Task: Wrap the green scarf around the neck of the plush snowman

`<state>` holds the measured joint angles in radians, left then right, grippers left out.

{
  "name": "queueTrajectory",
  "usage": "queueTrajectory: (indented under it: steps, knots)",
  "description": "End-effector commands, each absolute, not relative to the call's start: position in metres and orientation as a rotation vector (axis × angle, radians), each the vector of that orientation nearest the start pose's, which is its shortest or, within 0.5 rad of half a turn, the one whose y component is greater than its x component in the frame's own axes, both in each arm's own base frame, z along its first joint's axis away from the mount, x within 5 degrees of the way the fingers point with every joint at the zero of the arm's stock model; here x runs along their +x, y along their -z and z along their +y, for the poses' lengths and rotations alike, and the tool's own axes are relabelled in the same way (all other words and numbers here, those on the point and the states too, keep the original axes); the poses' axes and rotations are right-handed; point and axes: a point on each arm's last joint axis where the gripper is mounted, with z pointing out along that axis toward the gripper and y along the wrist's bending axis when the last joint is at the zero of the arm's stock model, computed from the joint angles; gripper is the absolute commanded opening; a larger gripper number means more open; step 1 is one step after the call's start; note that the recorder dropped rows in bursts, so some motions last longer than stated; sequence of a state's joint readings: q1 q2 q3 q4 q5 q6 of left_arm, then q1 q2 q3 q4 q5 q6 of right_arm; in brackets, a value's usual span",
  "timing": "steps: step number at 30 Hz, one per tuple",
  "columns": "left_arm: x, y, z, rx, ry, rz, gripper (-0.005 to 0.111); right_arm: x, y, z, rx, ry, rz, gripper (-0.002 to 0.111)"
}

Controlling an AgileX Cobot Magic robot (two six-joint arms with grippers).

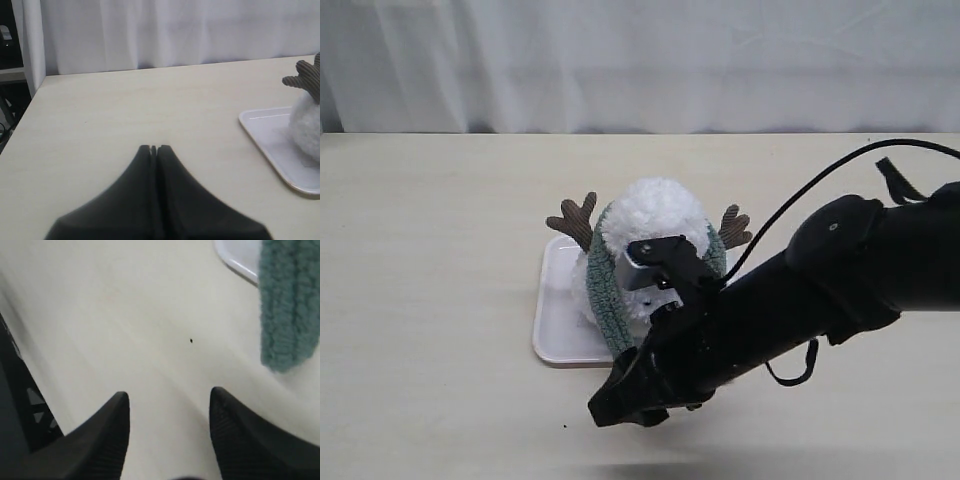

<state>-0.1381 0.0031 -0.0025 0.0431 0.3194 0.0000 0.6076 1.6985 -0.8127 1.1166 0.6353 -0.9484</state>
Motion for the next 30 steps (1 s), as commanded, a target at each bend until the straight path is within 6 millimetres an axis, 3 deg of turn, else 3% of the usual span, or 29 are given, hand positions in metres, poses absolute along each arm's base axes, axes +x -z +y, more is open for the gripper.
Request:
queueTrajectory:
  steps: [1,4,9,16,22,30]
  knots:
    - [0.054,-0.185,-0.006,0.151,0.055,1.787,0.000,0.207,-0.172,0.231,-1.021,-0.767,2.426,0.047]
    - [0.054,-0.185,-0.006,0.151,0.055,1.787,0.000,0.210,-0.177,0.238,-0.932,-0.604,2.340,0.047]
    - [0.054,-0.185,-0.006,0.151,0.055,1.787,0.000,0.219,-0.184,0.237,-0.751,-0.532,2.290,0.047]
    - [0.054,-0.185,-0.006,0.151,0.055,1.787,0.000,0.225,-0.186,0.235,-0.816,-0.430,2.196,0.047]
    - [0.054,-0.185,-0.006,0.151,0.055,1.787,0.000,0.236,-0.192,0.230,-0.904,-0.232,2.037,0.047]
    - [0.054,-0.185,-0.006,0.151,0.055,1.787,0.000,0.243,-0.217,0.212,-0.742,-0.046,1.965,0.047]
